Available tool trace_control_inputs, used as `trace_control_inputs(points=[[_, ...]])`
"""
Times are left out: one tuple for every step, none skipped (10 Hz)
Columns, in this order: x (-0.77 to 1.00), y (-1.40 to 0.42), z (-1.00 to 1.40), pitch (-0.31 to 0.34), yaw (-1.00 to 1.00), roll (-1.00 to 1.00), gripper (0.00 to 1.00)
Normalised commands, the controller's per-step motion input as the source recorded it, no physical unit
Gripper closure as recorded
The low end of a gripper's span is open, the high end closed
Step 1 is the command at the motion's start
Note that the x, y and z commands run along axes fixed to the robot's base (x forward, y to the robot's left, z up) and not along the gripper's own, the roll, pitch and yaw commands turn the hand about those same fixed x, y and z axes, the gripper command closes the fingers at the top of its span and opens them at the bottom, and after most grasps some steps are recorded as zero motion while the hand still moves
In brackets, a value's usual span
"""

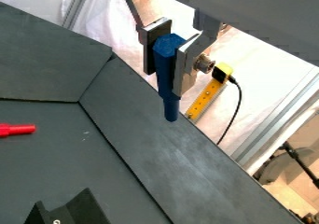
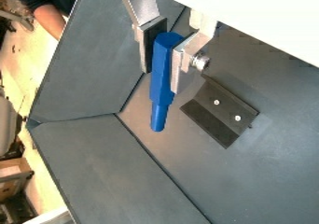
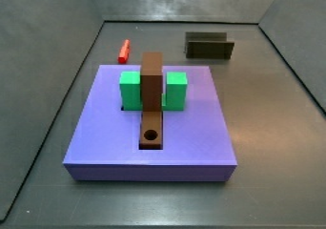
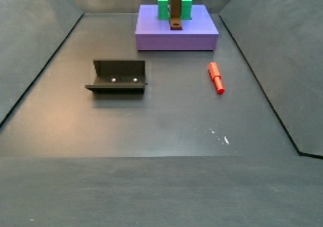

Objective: Pick up the blue object. Move up. Place the blue object on the fixture. Regrasp the blue object. Move to above the board. Insert the blue object.
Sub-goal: Move to above the board.

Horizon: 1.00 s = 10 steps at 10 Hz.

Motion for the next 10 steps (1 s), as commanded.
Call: trace_control_inputs(points=[[-0.96,-1.4,0.29,0.102,-0.15,-1.0,1.0],[-0.97,-1.4,0.27,0.102,-0.14,-1.0,1.0],[-1.05,-1.4,0.3,0.081,-0.13,-1.0,1.0],[-1.07,-1.4,0.26,0.091,-0.12,-1.0,1.0],[-1.06,-1.4,0.28,0.095,-0.12,-1.0,1.0],[-1.09,-1.4,0.28,0.097,-0.11,-1.0,1.0],[-0.46,-0.55,0.1,0.097,-0.1,-1.0,1.0],[-0.18,-0.17,0.02,0.099,-0.09,-1.0,1.0],[-0.06,-0.05,0.0,0.109,-0.08,-1.0,1.0],[-0.08,-0.05,0.02,0.065,-0.06,-0.9,1.0]])
